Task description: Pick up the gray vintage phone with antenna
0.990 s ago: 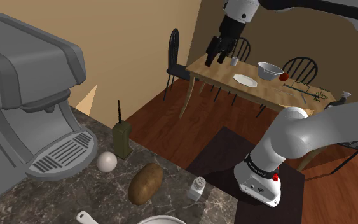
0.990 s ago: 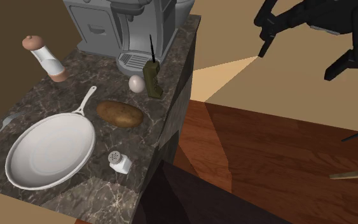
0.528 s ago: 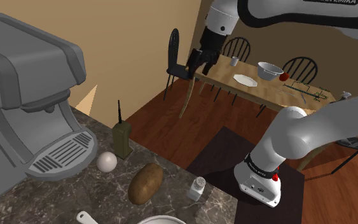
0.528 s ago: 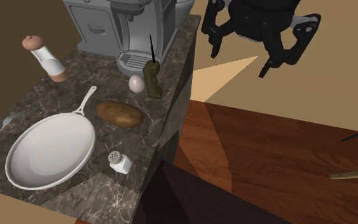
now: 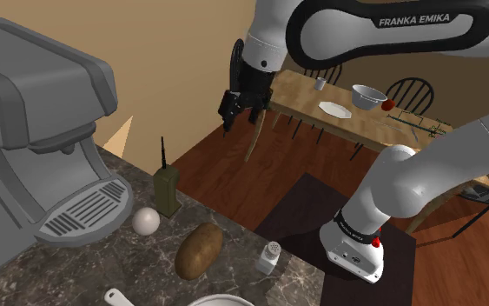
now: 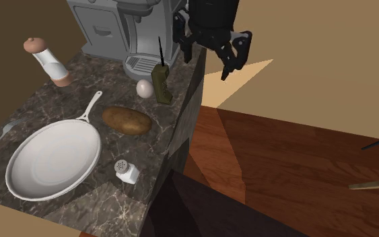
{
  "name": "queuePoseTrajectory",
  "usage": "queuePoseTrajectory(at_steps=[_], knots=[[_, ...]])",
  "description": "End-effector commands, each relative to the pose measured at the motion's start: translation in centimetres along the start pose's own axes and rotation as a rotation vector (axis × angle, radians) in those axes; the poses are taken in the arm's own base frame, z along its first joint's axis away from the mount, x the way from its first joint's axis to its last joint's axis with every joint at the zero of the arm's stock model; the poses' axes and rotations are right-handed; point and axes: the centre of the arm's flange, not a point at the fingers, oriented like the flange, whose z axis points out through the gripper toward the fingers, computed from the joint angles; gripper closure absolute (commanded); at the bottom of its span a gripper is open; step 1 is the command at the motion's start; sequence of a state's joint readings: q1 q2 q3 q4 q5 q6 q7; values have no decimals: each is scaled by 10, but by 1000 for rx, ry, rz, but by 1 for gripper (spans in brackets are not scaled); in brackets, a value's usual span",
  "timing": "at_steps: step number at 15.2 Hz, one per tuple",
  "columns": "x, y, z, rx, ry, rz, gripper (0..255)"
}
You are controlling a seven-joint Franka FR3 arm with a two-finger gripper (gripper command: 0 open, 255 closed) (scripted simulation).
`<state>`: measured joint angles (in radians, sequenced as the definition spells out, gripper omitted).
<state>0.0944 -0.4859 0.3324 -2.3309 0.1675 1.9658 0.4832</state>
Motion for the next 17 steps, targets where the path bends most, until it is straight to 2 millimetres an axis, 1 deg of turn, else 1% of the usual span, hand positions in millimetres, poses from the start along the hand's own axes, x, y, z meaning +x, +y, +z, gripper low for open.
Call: queuePoseTrajectory(at_steps=[1, 14, 15, 17], knots=[[2, -23, 13, 2, -4, 10, 0], [18, -171, 98, 6, -30, 63, 0], [19, -176, 101, 6, -30, 65, 0], [18, -176, 111, 6, -30, 65, 0]])
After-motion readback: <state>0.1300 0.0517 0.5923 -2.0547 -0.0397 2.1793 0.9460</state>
